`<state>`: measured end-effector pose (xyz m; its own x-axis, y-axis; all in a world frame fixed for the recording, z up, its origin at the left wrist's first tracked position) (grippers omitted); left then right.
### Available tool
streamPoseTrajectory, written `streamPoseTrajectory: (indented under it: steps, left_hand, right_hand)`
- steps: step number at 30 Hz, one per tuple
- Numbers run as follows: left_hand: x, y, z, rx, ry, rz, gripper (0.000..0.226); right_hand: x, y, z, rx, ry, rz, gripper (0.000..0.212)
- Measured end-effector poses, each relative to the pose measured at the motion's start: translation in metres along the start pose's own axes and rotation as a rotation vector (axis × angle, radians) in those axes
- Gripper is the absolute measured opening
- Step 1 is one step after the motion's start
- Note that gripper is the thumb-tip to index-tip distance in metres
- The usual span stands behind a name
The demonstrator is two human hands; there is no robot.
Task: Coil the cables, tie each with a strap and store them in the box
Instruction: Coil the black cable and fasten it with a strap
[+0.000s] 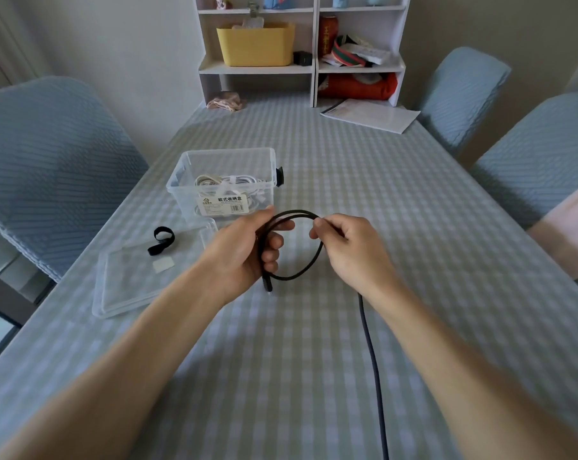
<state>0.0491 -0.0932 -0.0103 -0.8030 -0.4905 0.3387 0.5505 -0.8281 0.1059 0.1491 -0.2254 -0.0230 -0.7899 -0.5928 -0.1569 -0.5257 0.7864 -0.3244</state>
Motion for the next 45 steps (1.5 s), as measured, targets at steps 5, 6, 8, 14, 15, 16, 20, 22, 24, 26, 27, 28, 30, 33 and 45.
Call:
streamPoseTrajectory:
  steps: [5, 6, 8, 14, 15, 16, 20, 22, 24, 26, 27, 28, 30, 33, 45]
  left_hand:
    - [-0.005, 0.000, -0.005, -0.008, -0.033, -0.017, 0.032]
    - [-0.006, -0.001, -0.005, -0.025, -0.032, -0.021, 0.030]
    - [-0.004, -0.004, -0.001, -0.129, -0.041, -0.039, 0.029]
    - [0.002, -0.002, 0.007, -0.153, -0.163, -0.150, 0.045]
    - [0.003, 0.001, 0.007, -0.094, -0.184, -0.170, 0.046]
    - [0.003, 0.002, 0.006, -0.045, -0.202, -0.198, 0.044]
    - [0.006, 0.004, 0.005, 0.009, -0.241, -0.338, 0.037]
    - [0.006, 0.002, 0.005, -0.049, -0.255, -0.350, 0.042]
    - [0.006, 0.001, 0.003, -0.115, -0.260, -0.337, 0.044]
    - [0.005, -0.001, 0.001, -0.149, -0.253, -0.308, 0.046]
    - [0.004, -0.001, 0.001, -0.143, -0.246, -0.288, 0.047]
    - [0.002, -0.001, 0.001, -0.118, -0.238, -0.268, 0.047]
    - [0.001, 0.000, 0.002, -0.021, -0.225, -0.236, 0.047]
    - [-0.001, 0.003, 0.004, 0.170, -0.202, -0.212, 0.045]
    - [-0.014, -0.033, 0.018, 0.710, 0.087, 0.071, 0.045]
  right_hand:
    - [-0.001, -0.004, 0.003, 0.002, 0.026, 0.036, 0.032]
    - [-0.002, -0.004, 0.003, 0.007, 0.027, 0.036, 0.032]
    - [-0.002, -0.005, 0.003, 0.020, 0.024, 0.011, 0.031]
    - [0.000, -0.003, -0.003, 0.128, -0.123, -0.107, 0.027]
    - [0.001, -0.002, -0.004, 0.136, -0.139, -0.119, 0.027]
    - [0.002, 0.000, -0.005, 0.142, -0.149, -0.132, 0.026]
    - [0.003, 0.002, -0.006, 0.102, -0.129, -0.137, 0.027]
    - [0.001, -0.004, -0.006, 0.070, -0.096, -0.119, 0.024]
    - [-0.001, -0.013, -0.004, -0.005, -0.021, -0.112, 0.020]
    - [-0.002, -0.021, -0.002, -0.058, 0.060, -0.134, 0.020]
    - [-0.002, -0.023, -0.002, -0.061, 0.090, -0.152, 0.021]
    - [-0.002, -0.023, -0.002, -0.055, 0.110, -0.173, 0.022]
    - [-0.002, -0.019, -0.002, -0.040, 0.139, -0.198, 0.025]
    - [-0.003, -0.014, 0.002, -0.150, 0.215, -0.186, 0.026]
    - [-0.012, -0.019, 0.004, -1.098, 0.459, -0.201, 0.018]
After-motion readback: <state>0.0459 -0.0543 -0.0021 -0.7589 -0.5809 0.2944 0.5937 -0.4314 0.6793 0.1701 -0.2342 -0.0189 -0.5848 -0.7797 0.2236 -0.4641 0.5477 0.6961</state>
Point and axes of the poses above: each hand's wrist, its own x-axis away from the middle knuckle, its own y-axis out of the palm, z = x × y, the point moved 2 cm from there along -x, towards the middle knuckle, and after that the axes turned 7 degrees about -x, right-handed, at the moved point
